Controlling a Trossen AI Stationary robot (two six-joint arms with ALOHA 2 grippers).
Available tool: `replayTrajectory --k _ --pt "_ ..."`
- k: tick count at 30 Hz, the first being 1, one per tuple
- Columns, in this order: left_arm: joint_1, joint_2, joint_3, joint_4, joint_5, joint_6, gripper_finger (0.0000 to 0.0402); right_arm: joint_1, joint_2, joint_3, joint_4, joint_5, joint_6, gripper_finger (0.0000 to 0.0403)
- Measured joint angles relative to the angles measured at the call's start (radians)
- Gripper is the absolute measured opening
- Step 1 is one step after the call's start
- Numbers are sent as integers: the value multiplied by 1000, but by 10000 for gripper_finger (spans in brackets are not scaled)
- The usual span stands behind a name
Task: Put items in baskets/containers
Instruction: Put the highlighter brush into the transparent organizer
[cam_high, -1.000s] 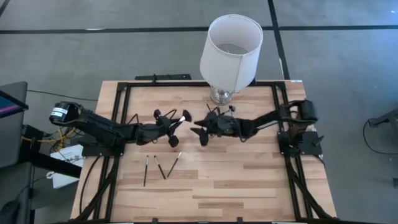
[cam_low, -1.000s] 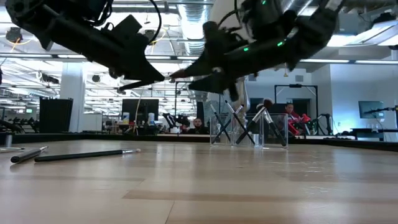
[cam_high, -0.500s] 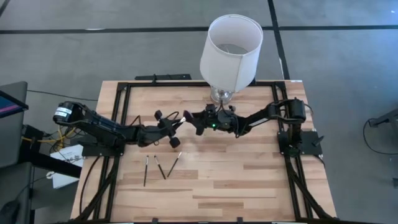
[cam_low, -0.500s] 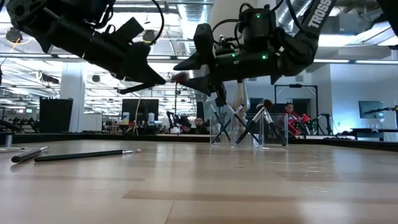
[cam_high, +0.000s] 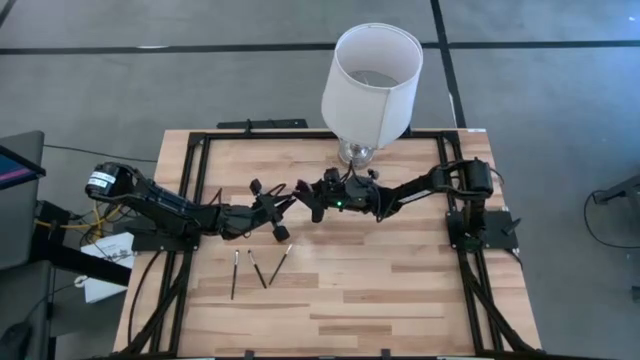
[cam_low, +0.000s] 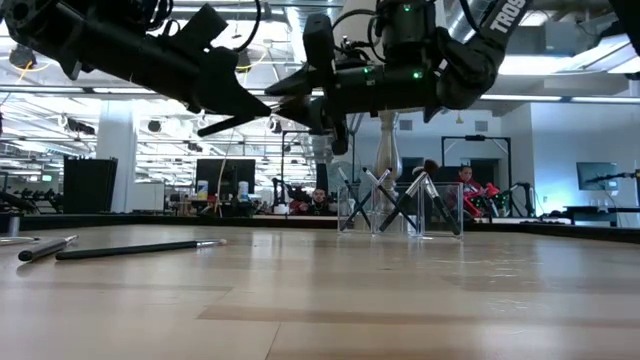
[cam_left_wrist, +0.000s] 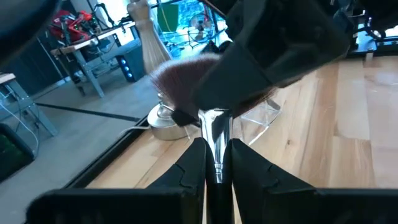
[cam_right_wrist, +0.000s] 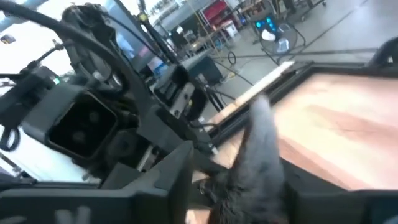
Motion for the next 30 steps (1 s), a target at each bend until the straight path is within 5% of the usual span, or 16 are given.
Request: replayTrajectory --k 8,19,24,30 --pt "-2 0 0 -5 -2 3 73 -1 0 1 -25 -29 -3 18" --pt "-2 -1 0 3 5 0 83 -1 -21 0 -58 -49 -50 13" --pt "-5 -36 0 -1 0 0 84 -1 -131 0 -289 -34 -83 19" --pt "-10 -145 1 -45 -6 0 84 20 -347 0 -720 112 -135 8"
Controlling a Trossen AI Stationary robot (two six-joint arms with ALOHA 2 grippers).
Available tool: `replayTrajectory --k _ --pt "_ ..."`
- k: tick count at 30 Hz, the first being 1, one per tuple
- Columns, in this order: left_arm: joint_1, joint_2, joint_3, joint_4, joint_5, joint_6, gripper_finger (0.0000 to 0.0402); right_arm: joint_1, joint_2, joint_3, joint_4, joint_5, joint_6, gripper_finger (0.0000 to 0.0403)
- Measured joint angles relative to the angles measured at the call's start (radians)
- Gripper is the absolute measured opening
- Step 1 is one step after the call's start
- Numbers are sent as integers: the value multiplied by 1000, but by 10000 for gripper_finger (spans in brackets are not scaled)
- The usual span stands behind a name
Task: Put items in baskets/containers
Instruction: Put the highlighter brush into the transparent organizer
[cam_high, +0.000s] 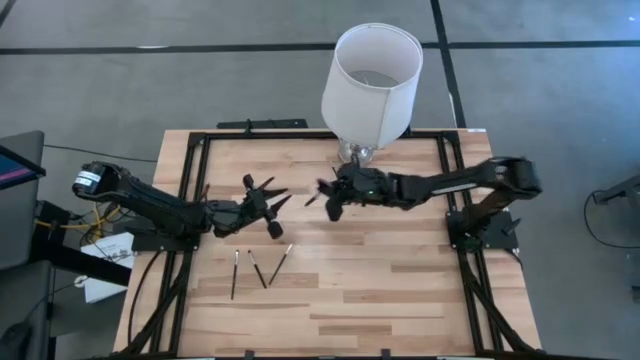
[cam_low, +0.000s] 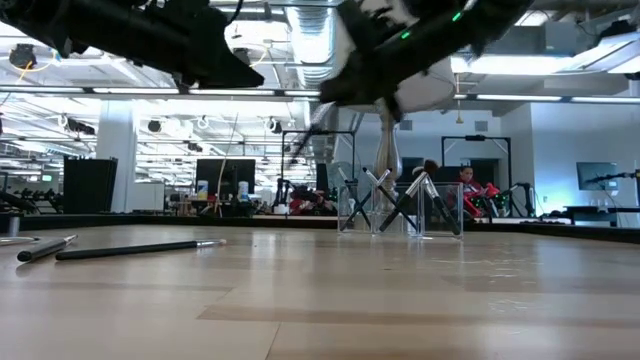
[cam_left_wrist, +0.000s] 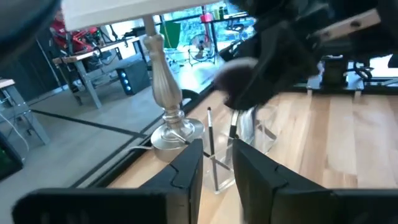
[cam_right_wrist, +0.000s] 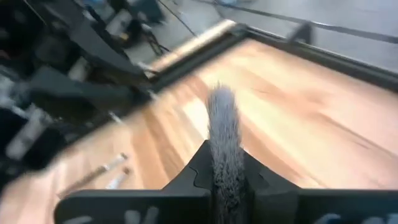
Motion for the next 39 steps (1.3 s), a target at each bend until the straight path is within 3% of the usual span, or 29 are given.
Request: replayTrajectory --k 11,20,28,34,39 --pt "1 -73 -38 -29 0 -11 81 75 -352 0 -608 294 105 10" --pt "1 -73 -38 -28 0 -11 81 58 -350 0 -931 355 278 18" --pt "1 -73 -38 -28 0 -11 81 32 -257 0 -951 362 267 12" --pt "1 -73 -38 -28 0 -11 81 32 -279 3 -894 356 177 16" --pt "2 -73 -39 -28 1 -11 81 39 -310 39 -891 448 110 6"
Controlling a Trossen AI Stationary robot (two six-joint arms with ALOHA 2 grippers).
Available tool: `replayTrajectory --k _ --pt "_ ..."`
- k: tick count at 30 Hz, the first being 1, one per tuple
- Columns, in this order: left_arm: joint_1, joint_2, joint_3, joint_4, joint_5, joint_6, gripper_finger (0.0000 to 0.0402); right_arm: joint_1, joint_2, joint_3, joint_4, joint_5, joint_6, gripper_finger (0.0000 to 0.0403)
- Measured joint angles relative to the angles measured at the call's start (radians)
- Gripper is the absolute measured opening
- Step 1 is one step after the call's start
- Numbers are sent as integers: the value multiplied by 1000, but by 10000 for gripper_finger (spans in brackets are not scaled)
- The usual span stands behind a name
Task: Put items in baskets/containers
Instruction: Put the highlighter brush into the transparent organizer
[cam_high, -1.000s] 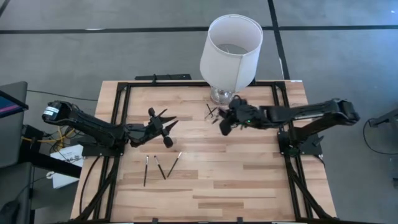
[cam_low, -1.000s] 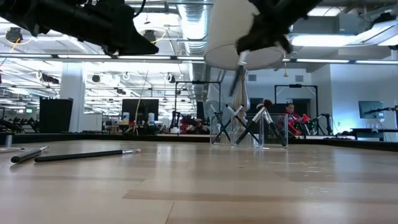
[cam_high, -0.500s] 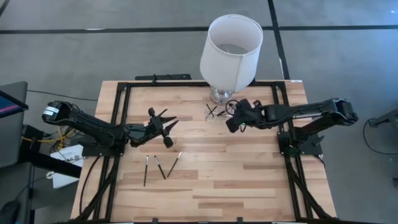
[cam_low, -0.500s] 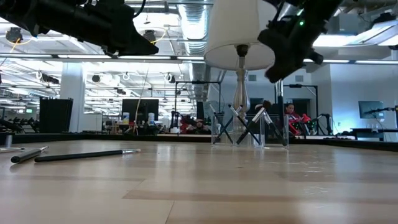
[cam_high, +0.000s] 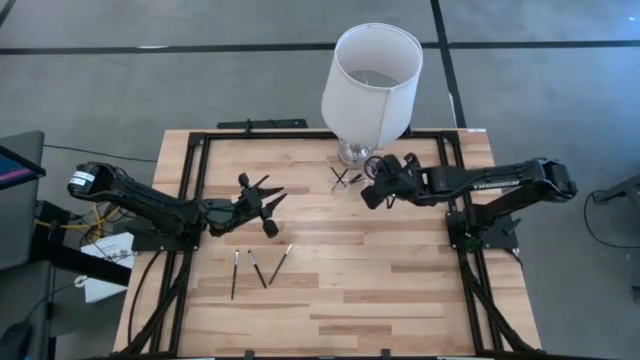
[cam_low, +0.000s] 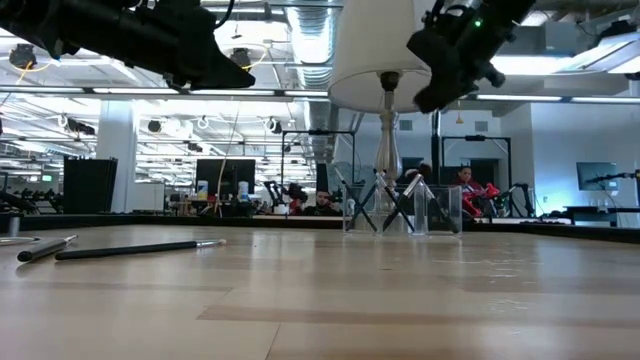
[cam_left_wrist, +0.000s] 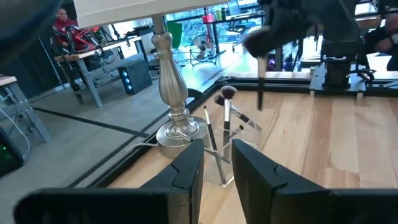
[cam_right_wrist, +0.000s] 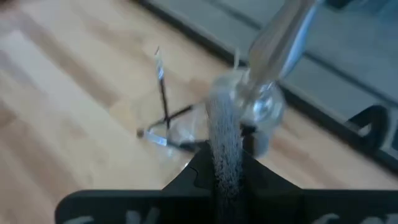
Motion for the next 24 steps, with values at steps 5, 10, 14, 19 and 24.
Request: replayTrajectory --k 5,10,14,19,24 --pt "0 0 0 0 8 0 81 -19 1 3 -16 15 9 17" --pt "0 1 0 -1 114 -9 81 -33 32 2 -13 27 -27 10" --pt "0 1 0 -1 123 -75 81 -65 54 2 -7 23 -40 8" --pt "0 1 0 -1 124 -129 81 -61 60 10 45 20 -121 16" --pt "0 1 0 0 123 -140 81 -55 60 51 64 29 -224 6"
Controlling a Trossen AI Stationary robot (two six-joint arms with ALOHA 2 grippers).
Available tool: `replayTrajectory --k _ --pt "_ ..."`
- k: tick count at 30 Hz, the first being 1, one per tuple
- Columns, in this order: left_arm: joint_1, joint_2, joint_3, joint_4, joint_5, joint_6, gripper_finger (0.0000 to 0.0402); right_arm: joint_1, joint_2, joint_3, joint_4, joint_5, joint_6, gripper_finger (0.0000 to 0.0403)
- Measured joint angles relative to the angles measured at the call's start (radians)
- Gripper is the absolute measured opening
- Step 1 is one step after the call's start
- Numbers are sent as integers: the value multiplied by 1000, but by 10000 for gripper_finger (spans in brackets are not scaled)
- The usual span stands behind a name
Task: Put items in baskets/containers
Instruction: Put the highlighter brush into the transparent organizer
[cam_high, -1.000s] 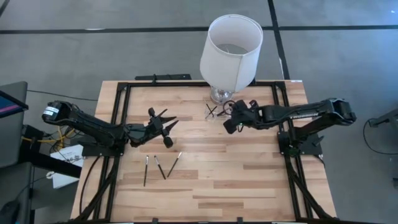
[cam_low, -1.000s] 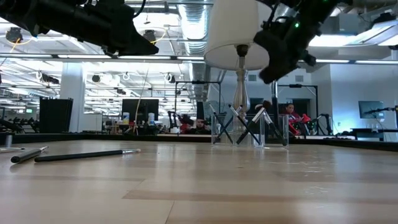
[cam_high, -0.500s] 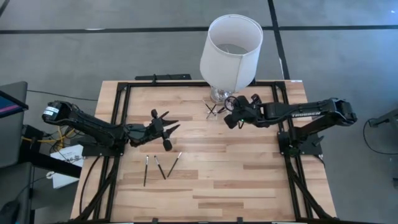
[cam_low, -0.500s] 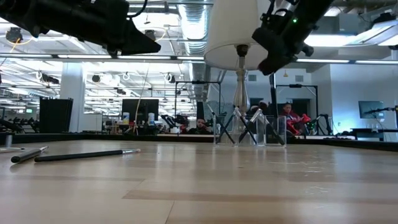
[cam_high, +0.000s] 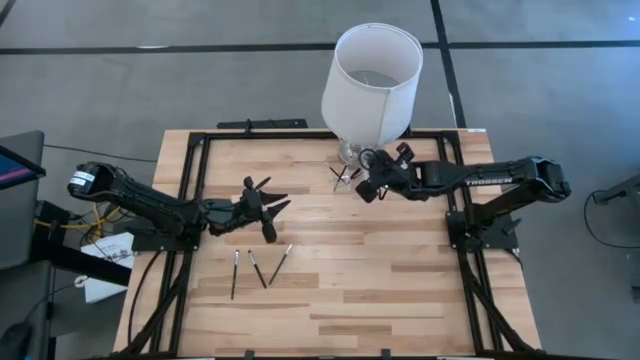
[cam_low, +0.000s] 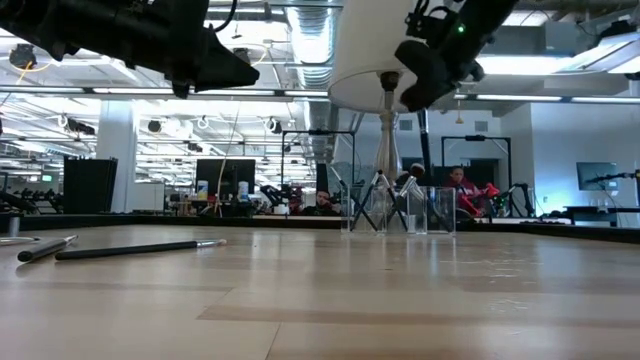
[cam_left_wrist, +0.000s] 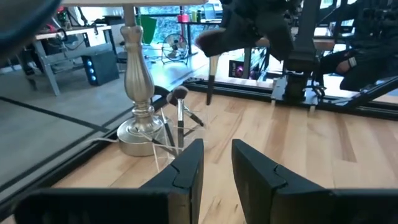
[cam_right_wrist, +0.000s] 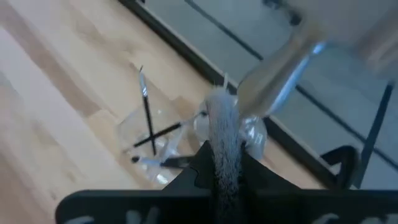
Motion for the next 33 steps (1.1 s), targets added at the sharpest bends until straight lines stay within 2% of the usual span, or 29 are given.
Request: replayTrajectory --k 6,18,23,29,33 --pt "0 0 0 0 0 -49 81 -43 10 -18 -9 38 -8 11" --pt "0 0 0 0 0 -52 81 -162 78 -49 -10 -127 86 21" --pt "0 0 0 -10 0 -44 81 -209 140 -49 -5 -272 94 18" --pt "0 0 0 -19 0 -41 81 -189 160 -49 50 -372 150 17" --pt "0 0 0 -19 0 -41 81 -138 118 -38 63 -387 209 28"
